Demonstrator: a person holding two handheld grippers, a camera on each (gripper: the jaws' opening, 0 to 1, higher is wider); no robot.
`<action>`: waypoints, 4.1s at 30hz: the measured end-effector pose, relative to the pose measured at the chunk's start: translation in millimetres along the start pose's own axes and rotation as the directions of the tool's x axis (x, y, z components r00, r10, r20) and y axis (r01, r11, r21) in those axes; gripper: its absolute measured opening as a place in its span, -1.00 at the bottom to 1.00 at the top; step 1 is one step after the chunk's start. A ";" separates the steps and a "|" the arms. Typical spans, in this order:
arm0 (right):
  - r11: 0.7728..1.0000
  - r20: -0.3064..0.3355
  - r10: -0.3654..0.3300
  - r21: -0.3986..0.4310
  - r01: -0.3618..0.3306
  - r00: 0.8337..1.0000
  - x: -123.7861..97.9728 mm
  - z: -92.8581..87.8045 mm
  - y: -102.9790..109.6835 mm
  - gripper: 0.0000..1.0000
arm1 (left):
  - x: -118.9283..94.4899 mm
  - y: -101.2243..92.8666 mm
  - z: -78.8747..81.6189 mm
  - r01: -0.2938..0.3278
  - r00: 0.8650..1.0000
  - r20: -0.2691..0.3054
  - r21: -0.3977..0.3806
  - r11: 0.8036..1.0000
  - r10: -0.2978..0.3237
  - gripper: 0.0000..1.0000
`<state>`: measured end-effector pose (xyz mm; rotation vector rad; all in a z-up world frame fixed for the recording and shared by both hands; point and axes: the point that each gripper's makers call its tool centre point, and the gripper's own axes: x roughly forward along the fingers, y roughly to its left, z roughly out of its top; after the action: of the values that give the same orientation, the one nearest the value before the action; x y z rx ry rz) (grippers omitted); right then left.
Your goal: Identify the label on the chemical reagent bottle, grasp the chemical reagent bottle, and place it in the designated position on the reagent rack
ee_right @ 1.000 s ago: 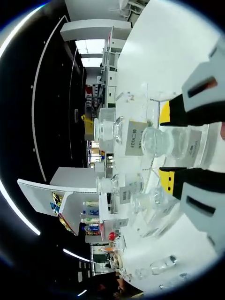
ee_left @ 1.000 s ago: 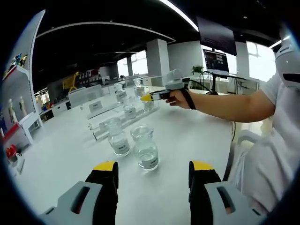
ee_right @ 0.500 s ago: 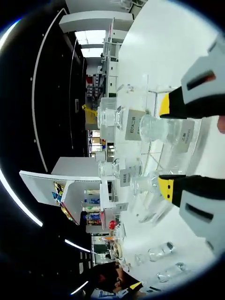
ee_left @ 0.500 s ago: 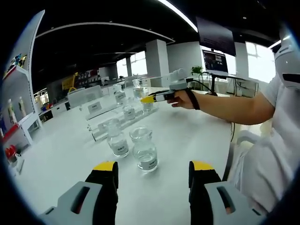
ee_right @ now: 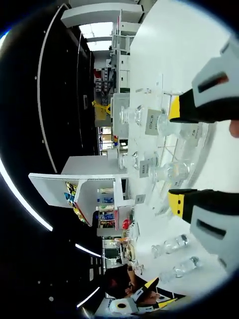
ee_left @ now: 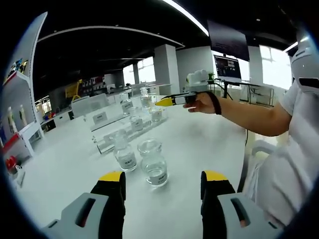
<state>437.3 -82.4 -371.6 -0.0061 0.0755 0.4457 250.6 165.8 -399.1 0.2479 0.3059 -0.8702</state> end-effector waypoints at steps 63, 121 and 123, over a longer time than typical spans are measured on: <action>0.989 0.034 0.124 -0.089 -0.120 0.992 -150.5 14.3 37.1 0.08 | 18.2 1.6 -1.5 -0.018 1.000 0.001 0.009 1.000 0.018 -0.16; 0.982 -0.027 0.163 -0.091 -0.165 0.986 -214.3 -5.8 44.9 -0.06 | 9.3 25.0 6.5 -0.102 0.993 0.048 -0.053 0.993 0.104 -0.01; 0.981 -0.020 0.169 -0.095 -0.170 0.985 -216.5 -3.7 46.2 -0.06 | 9.1 22.6 9.4 -0.097 0.993 0.055 -0.050 0.994 0.100 -0.01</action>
<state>222.3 -134.0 -358.8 -0.0975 0.0668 0.6198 275.3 170.2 -391.7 0.1920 0.2585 -0.7702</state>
